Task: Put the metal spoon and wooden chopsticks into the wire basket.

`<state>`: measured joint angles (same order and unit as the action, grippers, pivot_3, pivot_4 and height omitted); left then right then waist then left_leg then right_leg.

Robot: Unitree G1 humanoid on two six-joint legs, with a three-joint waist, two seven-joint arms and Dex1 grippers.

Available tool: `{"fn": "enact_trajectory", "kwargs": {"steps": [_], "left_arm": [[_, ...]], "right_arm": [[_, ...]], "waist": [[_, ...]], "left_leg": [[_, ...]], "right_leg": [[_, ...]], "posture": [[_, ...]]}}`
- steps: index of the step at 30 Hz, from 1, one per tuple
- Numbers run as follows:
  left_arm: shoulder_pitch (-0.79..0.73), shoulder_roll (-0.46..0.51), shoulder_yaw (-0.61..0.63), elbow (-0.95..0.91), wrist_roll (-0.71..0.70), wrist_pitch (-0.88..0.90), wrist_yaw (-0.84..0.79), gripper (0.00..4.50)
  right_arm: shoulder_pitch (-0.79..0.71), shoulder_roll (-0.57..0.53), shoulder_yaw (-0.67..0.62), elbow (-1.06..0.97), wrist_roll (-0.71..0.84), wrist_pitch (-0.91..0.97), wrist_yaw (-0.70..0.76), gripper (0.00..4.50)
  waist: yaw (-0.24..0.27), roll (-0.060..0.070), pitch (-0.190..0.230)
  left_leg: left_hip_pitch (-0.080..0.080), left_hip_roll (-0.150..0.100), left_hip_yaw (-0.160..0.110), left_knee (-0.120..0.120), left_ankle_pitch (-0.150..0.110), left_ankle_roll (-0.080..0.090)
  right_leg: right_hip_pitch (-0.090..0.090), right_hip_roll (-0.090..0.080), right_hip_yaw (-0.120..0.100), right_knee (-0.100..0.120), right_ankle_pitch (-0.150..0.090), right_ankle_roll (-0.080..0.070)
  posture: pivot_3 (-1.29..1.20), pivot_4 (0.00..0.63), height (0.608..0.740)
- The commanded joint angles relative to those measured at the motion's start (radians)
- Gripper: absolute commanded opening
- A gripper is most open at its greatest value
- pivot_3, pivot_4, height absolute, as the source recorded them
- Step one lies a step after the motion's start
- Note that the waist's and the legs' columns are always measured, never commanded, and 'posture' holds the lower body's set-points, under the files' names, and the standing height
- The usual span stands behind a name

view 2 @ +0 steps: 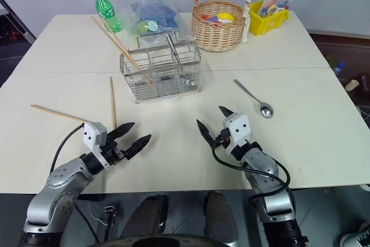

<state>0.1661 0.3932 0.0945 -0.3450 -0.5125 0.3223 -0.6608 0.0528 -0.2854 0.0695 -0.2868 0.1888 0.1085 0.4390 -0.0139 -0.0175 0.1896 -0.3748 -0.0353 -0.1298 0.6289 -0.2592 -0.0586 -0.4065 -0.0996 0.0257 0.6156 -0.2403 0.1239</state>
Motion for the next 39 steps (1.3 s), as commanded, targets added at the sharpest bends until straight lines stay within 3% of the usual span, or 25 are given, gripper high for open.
{"fn": "enact_trajectory", "kwargs": {"steps": [1, 32, 39], "left_arm": [[0.004, 0.007, 0.017, -0.005, -0.001, -0.031, -0.016, 4.46], [-0.019, 0.010, 0.017, -0.057, -0.016, 0.016, 0.026, 4.46], [-0.091, 0.122, 0.088, -0.154, -0.137, 0.159, 0.008, 4.46]], "right_arm": [[0.002, 0.001, -0.005, -0.028, -0.001, -0.021, 0.000, 4.50], [-0.004, 0.005, -0.004, -0.018, -0.005, -0.018, 0.001, 4.50], [-0.015, -0.003, -0.010, -0.008, -0.005, -0.019, 0.008, 4.50]], "waist": [[0.000, 0.000, 0.000], [0.000, 0.000, 0.000], [-0.001, 0.000, 0.000]], "left_leg": [[0.000, 0.000, 0.000, 0.000, 0.000, 0.000], [0.000, 0.000, 0.000, 0.000, 0.000, 0.000], [0.000, 0.000, 0.000, 0.000, 0.000, 0.000]], "right_leg": [[0.000, 0.000, 0.000, 0.000, 0.000, 0.000], [0.000, 0.000, 0.000, 0.000, 0.000, 0.000], [0.000, 0.000, 0.000, 0.000, 0.000, 0.000]], "posture": [[0.00, 0.150, 0.740], [0.00, 0.150, 0.740], [0.00, 0.150, 0.740]]}}
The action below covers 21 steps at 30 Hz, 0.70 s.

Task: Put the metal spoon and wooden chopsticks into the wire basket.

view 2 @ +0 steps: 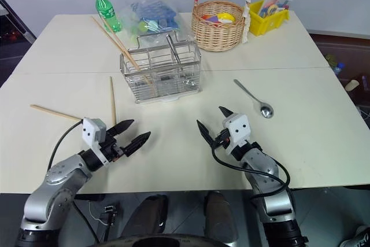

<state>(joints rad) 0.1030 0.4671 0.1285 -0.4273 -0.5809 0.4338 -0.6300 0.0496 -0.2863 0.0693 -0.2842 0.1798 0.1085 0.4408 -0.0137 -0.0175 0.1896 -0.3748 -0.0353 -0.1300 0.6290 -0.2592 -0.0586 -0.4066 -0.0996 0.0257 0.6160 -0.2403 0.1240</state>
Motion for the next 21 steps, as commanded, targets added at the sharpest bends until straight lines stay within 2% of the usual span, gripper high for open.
{"fn": "enact_trajectory", "kwargs": {"steps": [1, 8, 14, 18, 21], "left_arm": [[-0.041, 0.079, 0.066, -0.083, -0.091, 0.070, -0.041, 4.46], [-0.144, 0.224, 0.087, -0.093, -0.171, 0.134, -0.147, 4.46], [-0.223, 0.239, 0.033, -0.071, -0.182, 0.132, -0.227, 4.46], [-0.218, 0.258, -0.001, -0.066, -0.164, 0.114, -0.298, 4.46], [-0.225, 0.245, -0.012, -0.051, -0.154, 0.096, -0.317, 4.46]], "right_arm": [[-0.015, -0.003, -0.010, -0.008, 0.004, -0.019, 0.008, 4.50], [-0.027, -0.008, -0.011, 0.001, 0.006, -0.020, 0.017, 4.50], [-0.044, -0.022, -0.044, -0.012, 0.020, 0.021, 0.007, 4.50], [-0.099, -0.043, -0.116, -0.091, 0.080, 0.142, -0.022, 4.50], [-0.164, -0.117, -0.197, -0.146, 0.150, 0.320, -0.026, 4.50]], "waist": [[-0.001, 0.000, 0.000], [-0.002, 0.001, 0.000], [-0.003, 0.001, 0.000], [-0.005, 0.001, 0.000], [-0.003, 0.002, 0.001]], "left_leg": [[0.000, 0.000, 0.000, 0.000, 0.000, 0.000], [0.000, 0.000, 0.000, 0.000, 0.000, 0.000], [0.000, 0.000, 0.000, 0.000, 0.000, 0.000], [0.000, 0.000, 0.000, 0.000, 0.000, 0.000], [0.000, 0.000, 0.000, 0.000, 0.000, 0.000]], "right_leg": [[0.000, 0.000, 0.000, 0.000, 0.000, 0.000], [0.000, 0.000, 0.000, 0.000, 0.000, 0.000], [0.000, 0.000, 0.000, 0.000, 0.000, 0.000], [0.000, 0.000, 0.000, 0.000, 0.000, 0.000], [-0.001, 0.000, 0.000, 0.001, 0.000, 0.000]], "posture": [[0.00, 0.150, 0.740], [0.00, 0.150, 0.740], [0.00, 0.150, 0.740], [0.00, 0.150, 0.740], [0.00, 0.150, 0.740]]}}
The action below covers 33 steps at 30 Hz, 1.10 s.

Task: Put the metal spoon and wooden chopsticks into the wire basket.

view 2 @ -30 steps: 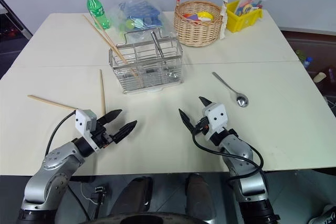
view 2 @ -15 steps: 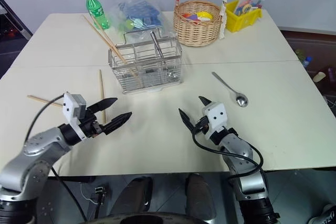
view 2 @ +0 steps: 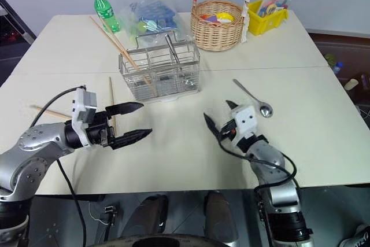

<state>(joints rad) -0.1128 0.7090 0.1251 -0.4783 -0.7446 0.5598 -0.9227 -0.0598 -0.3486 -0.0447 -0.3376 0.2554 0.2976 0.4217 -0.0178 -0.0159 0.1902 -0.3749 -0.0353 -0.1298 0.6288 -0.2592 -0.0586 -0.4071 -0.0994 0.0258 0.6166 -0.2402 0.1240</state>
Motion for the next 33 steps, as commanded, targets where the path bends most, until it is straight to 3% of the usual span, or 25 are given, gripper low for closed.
{"fn": "enact_trajectory", "kwargs": {"steps": [1, 7, 12, 22, 25, 33], "left_arm": [[-0.015, -0.003, -0.010, 0.007, 0.014, -0.037, -0.028, 4.46], [-0.028, -0.023, -0.022, 0.045, 0.042, -0.076, -0.051, 4.46], [-0.014, -0.037, -0.029, 0.055, 0.062, -0.107, -0.062, 4.46], [0.016, -0.098, -0.034, 0.060, 0.110, -0.159, -0.030, 4.46], [0.021, -0.119, -0.032, 0.056, 0.120, -0.172, -0.007, 4.46], [0.062, -0.138, -0.019, 0.022, 0.133, -0.186, 0.041, 4.46]], "right_arm": [[-0.071, -0.088, -0.100, -0.101, 0.090, 0.183, 0.003, 4.50], [-0.190, -0.332, -0.137, -0.021, 0.180, 0.431, 0.152, 4.50], [-0.304, -0.441, -0.102, 0.168, 0.195, 0.480, 0.292, 4.50], [-0.544, -0.447, 0.067, 0.656, 0.024, 0.224, 0.500, 4.50], [-0.646, -0.426, 0.121, 0.886, -0.055, 0.108, 0.546, 4.50], [-0.839, -0.392, 0.127, 1.279, -0.137, 0.042, 0.602, 4.50]], "waist": [[0.003, 0.000, 0.000], [0.004, 0.001, 0.000], [0.001, 0.001, 0.001], [0.000, 0.002, 0.001], [-0.002, 0.002, 0.001], [-0.002, 0.002, 0.001]], "left_leg": [[0.000, 0.000, 0.000, 0.000, 0.000, 0.000], [-0.001, 0.000, 0.000, 0.000, 0.000, 0.001], [-0.001, 0.000, 0.001, 0.000, -0.001, 0.001], [-0.001, 0.000, 0.002, 0.001, -0.001, 0.001], [-0.001, 0.000, 0.002, 0.001, -0.001, 0.001], [-0.001, 0.000, 0.002, 0.000, -0.001, 0.001]], "right_leg": [[0.000, 0.000, 0.000, 0.000, 0.000, 0.000], [0.000, 0.000, 0.000, -0.001, 0.000, 0.000], [0.000, 0.000, 0.000, -0.002, 0.000, 0.000], [0.000, 0.000, 0.000, -0.002, 0.001, 0.002], [0.000, 0.000, 0.000, -0.002, 0.002, 0.003], [0.000, 0.000, 0.000, -0.002, 0.002, 0.004]], "posture": [[0.00, 0.150, 0.740], [0.00, 0.150, 0.740], [0.00, 0.150, 0.740], [0.00, 0.150, 0.740], [0.00, 0.150, 0.740], [0.00, 0.150, 0.740]]}}
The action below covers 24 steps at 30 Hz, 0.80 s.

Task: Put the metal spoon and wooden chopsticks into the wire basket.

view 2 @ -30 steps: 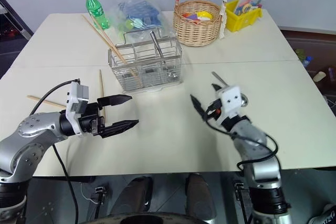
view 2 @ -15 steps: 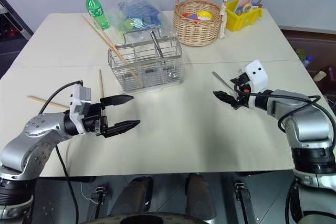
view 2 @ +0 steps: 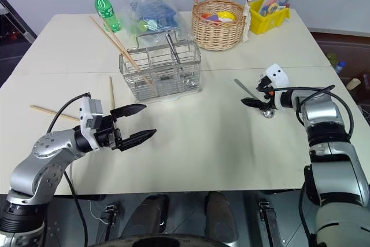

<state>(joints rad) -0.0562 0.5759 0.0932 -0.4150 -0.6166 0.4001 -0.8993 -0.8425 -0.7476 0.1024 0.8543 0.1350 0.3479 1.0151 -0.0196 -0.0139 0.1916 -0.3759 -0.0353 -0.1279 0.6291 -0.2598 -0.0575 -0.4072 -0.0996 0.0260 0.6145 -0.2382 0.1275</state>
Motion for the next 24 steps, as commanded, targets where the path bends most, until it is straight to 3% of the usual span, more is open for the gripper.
{"fn": "enact_trajectory", "kwargs": {"steps": [1, 6, 18, 21, 24], "left_arm": [[0.007, -0.006, 0.012, -0.043, 0.006, -0.027, 0.022, 4.46], [0.018, -0.014, 0.018, -0.056, 0.009, -0.028, 0.050, 4.46], [0.006, -0.025, 0.011, -0.055, 0.007, -0.034, 0.079, 4.46], [-0.009, -0.022, 0.010, -0.048, 0.004, -0.031, 0.071, 4.50], [-0.024, -0.021, 0.009, -0.039, 0.004, -0.028, 0.068, 4.50]], "right_arm": [[-0.073, 0.010, -0.024, 0.119, -0.022, -0.009, 0.006, 4.50], [-0.147, 0.024, -0.019, 0.241, -0.067, -0.019, -0.021, 4.50], [-0.122, 0.055, 0.029, 0.153, -0.159, 0.033, 0.044, 4.50], [-0.116, 0.054, 0.021, 0.143, -0.162, 0.064, 0.044, 3.62], [-0.107, 0.056, 0.016, 0.124, -0.161, 0.087, 0.047, 2.19]], "waist": [[-0.001, 0.000, 0.000], [-0.001, 0.000, 0.000], [-0.006, 0.000, 0.000], [-0.006, 0.000, 0.000], [-0.006, 0.000, 0.000]], "left_leg": [[0.000, 0.000, 0.000, 0.000, 0.000, 0.000], [0.000, 0.000, 0.000, 0.000, 0.000, 0.000], [0.001, 0.000, 0.000, 0.000, 0.000, 0.000], [0.001, 0.000, 0.000, 0.000, 0.000, 0.000], [0.001, 0.000, 0.000, 0.000, 0.000, 0.000]], "right_leg": [[0.000, 0.000, 0.000, 0.000, 0.000, 0.000], [0.000, 0.000, 0.000, 0.000, 0.000, 0.000], [0.001, 0.000, 0.000, 0.001, 0.000, 0.000], [0.001, 0.000, 0.000, 0.001, 0.000, 0.000], [0.001, 0.000, 0.000, 0.001, 0.000, 0.000]], "posture": [[0.00, 0.150, 0.740], [0.00, 0.150, 0.740], [0.00, 0.150, 0.740], [0.00, 0.150, 0.740], [0.00, 0.150, 0.740]]}}
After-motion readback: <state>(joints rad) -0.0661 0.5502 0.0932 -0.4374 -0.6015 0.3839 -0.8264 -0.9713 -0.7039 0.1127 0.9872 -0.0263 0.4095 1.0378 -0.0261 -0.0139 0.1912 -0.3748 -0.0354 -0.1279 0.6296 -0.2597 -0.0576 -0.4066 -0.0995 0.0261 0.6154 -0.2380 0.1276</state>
